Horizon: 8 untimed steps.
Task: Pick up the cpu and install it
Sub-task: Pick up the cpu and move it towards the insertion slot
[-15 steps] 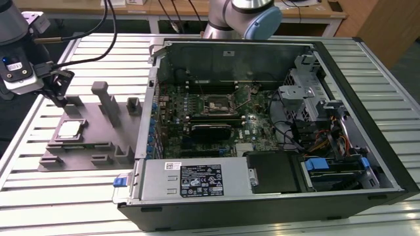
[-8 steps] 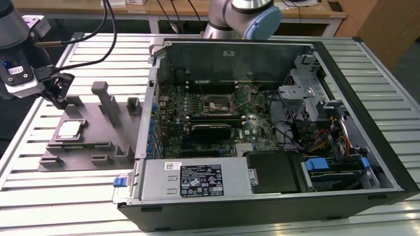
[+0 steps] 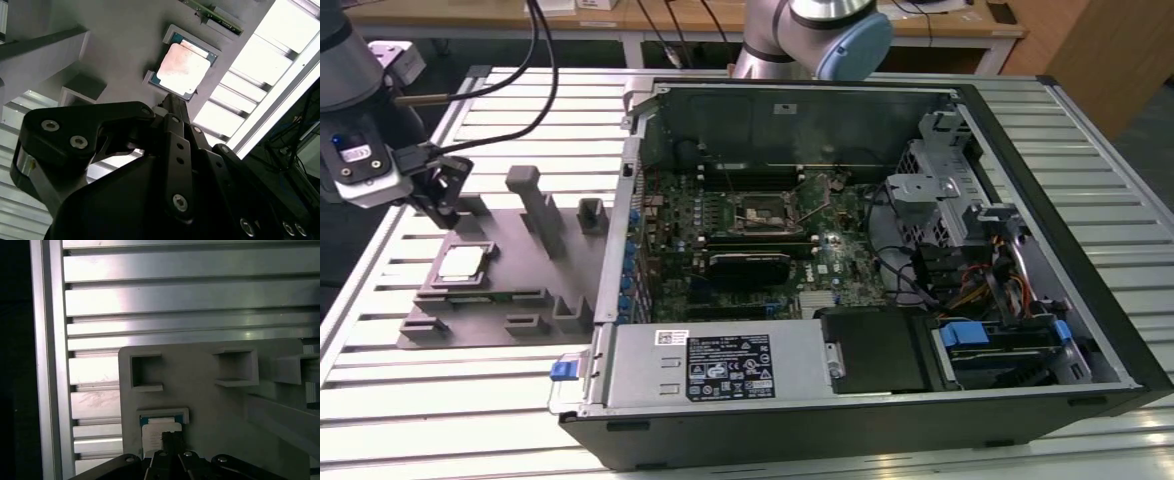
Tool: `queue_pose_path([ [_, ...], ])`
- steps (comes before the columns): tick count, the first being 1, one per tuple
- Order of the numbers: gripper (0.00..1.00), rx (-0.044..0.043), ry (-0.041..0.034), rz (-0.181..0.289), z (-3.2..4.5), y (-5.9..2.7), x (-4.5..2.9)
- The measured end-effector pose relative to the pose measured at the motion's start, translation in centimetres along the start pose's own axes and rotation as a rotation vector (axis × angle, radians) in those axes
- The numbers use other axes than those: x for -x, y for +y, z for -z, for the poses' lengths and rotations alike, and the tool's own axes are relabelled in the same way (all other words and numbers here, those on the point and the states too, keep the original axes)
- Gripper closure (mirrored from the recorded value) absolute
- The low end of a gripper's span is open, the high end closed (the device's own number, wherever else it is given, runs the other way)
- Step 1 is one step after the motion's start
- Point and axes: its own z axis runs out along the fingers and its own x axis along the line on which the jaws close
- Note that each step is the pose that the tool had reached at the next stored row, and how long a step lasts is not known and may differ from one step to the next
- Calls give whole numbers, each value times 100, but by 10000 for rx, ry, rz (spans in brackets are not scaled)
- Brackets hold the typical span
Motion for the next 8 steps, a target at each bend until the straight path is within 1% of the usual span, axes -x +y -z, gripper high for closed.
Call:
queue_pose_path([
  [8,89,0,0,1,-57,-84,5],
])
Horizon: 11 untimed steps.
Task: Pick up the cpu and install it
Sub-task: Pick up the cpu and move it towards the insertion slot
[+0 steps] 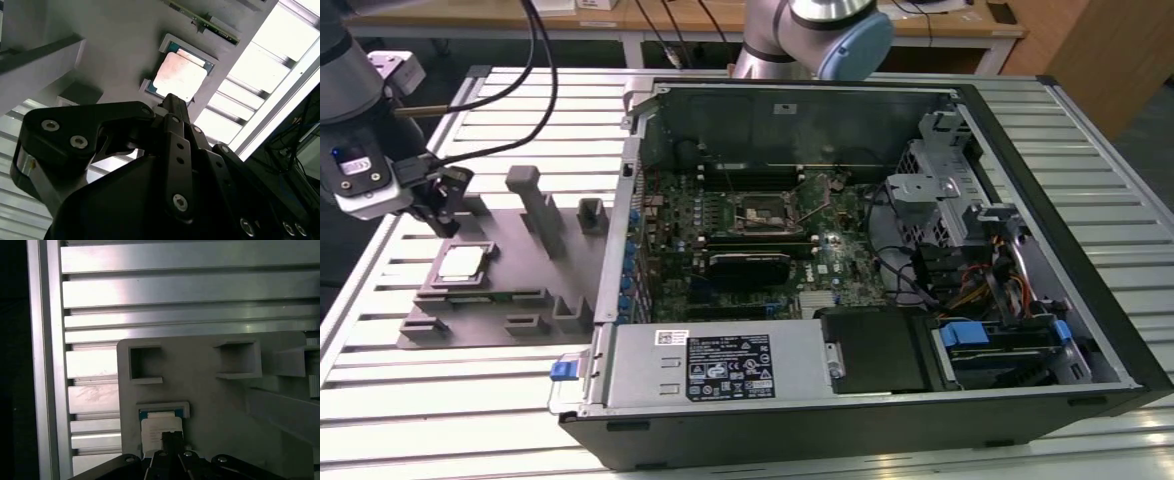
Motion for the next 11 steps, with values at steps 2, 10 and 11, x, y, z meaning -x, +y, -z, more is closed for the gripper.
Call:
queue_pose_path([
  [2,89,-1,1,0,-16,-26,1],
  [10,89,1,-1,-1,-110,-122,6],
  [11,89,1,-3,0,-126,-128,6],
])
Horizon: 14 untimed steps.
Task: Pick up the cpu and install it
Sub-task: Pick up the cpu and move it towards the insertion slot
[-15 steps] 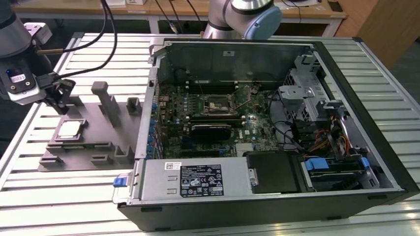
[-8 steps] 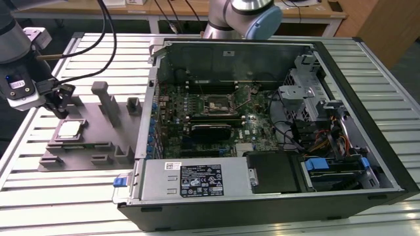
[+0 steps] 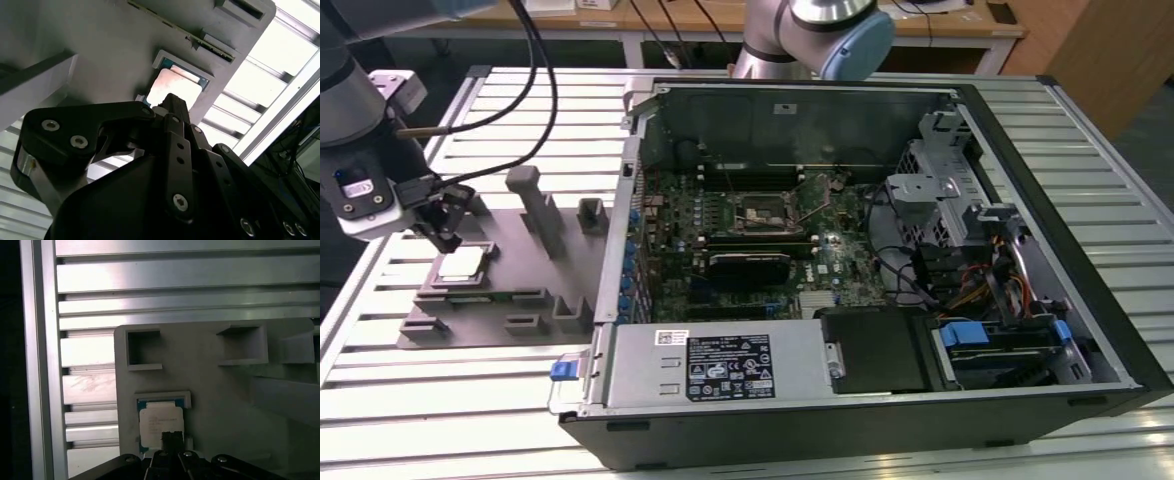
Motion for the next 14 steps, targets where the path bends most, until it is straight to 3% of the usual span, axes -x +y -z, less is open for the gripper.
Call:
queue_pose_path([
  [14,89,-1,2,0,-194,-23,17],
])
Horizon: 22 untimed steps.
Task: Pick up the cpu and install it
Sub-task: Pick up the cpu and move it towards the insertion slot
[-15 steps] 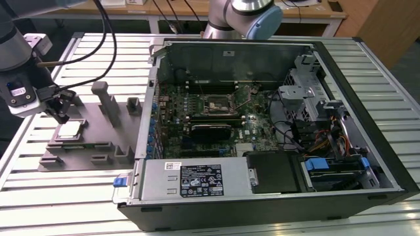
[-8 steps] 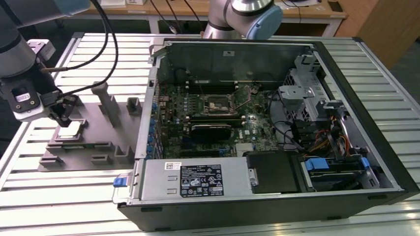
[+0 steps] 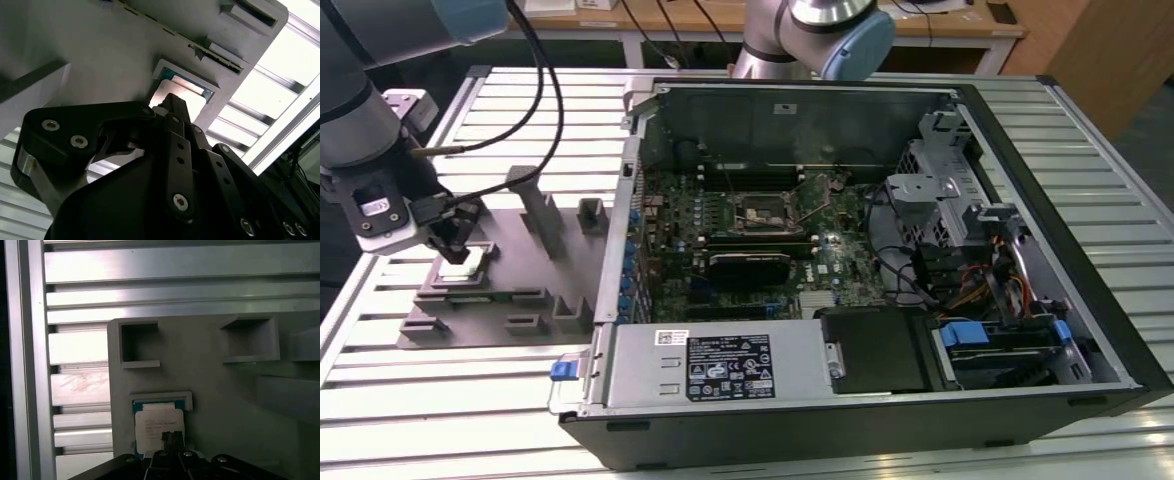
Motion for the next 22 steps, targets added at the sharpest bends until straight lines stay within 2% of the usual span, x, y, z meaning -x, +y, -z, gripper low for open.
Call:
queue_pose_path([
  [7,89,-1,1,-1,-60,-3,-19],
  [16,89,0,1,0,-63,-4,-27],
  [18,77,-1,1,0,-63,-4,-28],
  [19,77,-1,1,0,-63,-4,-28],
  [21,65,-1,1,0,-63,-4,-28],
  [22,65,-1,1,0,-63,-4,-29],
])
